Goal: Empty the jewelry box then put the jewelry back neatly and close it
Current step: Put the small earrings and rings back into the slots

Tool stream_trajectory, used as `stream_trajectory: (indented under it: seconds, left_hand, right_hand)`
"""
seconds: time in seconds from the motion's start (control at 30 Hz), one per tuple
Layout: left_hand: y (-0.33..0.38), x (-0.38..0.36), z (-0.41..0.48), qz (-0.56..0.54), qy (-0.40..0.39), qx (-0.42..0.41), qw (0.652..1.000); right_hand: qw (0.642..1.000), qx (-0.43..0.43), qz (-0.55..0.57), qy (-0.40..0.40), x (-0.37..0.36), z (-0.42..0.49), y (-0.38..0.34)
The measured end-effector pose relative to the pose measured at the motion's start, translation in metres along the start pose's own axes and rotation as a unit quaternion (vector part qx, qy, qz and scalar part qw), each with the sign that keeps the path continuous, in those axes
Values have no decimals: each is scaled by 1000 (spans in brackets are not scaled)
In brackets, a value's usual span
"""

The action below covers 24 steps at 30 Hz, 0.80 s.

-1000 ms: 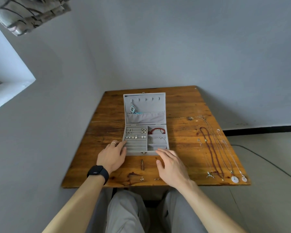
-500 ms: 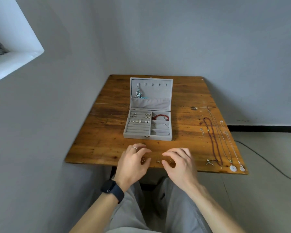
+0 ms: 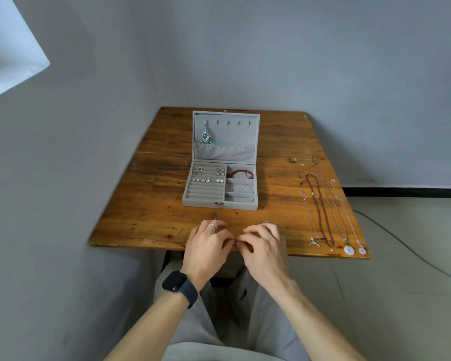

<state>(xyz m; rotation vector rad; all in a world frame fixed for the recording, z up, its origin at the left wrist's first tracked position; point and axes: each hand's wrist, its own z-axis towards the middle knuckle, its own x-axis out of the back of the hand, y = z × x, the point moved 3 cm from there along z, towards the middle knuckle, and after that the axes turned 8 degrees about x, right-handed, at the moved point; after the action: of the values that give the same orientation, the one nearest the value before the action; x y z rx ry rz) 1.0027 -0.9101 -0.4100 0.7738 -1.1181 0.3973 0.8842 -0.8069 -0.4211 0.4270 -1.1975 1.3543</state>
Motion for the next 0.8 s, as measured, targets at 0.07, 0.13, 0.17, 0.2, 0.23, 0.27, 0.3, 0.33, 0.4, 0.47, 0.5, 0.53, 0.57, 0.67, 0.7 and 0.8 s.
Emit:
stream_trajectory:
  seconds: [0.07, 0.13, 0.17, 0.2, 0.23, 0.27, 0.3, 0.33, 0.4, 0.47, 0.5, 0.53, 0.57, 0.67, 0.7, 0.8]
  left_hand:
    - [-2, 3, 0, -7, 4, 4, 1000]
    - [-6, 9, 2, -20, 14, 13, 1000]
    - [-9, 13, 5, -29, 17, 23, 999]
    - [-13, 17, 8, -38, 20, 36, 998]
    - [-18, 22, 12, -47, 21, 49, 997]
    - [-24, 28, 16, -57, 23, 60, 996]
    - [-30, 34, 20, -67, 27, 69, 995]
    - [-36, 39, 24, -75, 32, 75, 994]
    - [-48, 50, 31, -83, 43, 90, 992]
    - [-61, 61, 39, -85, 53, 102, 990]
    - [-67, 66, 44, -82, 56, 106, 989]
    - [-73, 70, 49, -77, 55, 110, 989]
    - [-78, 74, 55, -68, 50, 114, 990]
    - [-89, 80, 72, -33, 23, 133, 990]
    - [-91, 81, 78, -25, 15, 136, 990]
    - [-94, 81, 96, -9, -1, 126, 992]
  right_hand:
    - [1000, 3, 2, -1, 0, 0, -1]
    - [1000, 2, 15, 2, 1, 0, -1]
    - [1000, -4, 28, 6, 2, 1, 0]
    - [999, -14, 44, 10, 4, 3, 2]
    - [998, -26, 62, 12, 6, 5, 4]
    - [996, -39, 81, 12, 8, 9, 6]
    - [993, -52, 102, 12, 10, 13, 8]
    - [990, -66, 125, 12, 12, 17, 9]
    - [981, -97, 168, 14, 19, 26, 12]
    - [974, -114, 195, 13, 24, 36, 13]
    - [973, -115, 198, 12, 26, 41, 13]
    - [974, -113, 196, 11, 27, 47, 12]
    - [975, -109, 192, 10, 28, 53, 11]
    - [978, -101, 182, 2, 26, 72, 4]
    - [979, -95, 178, -2, 24, 79, 0]
    - [981, -74, 181, -14, 16, 102, -10]
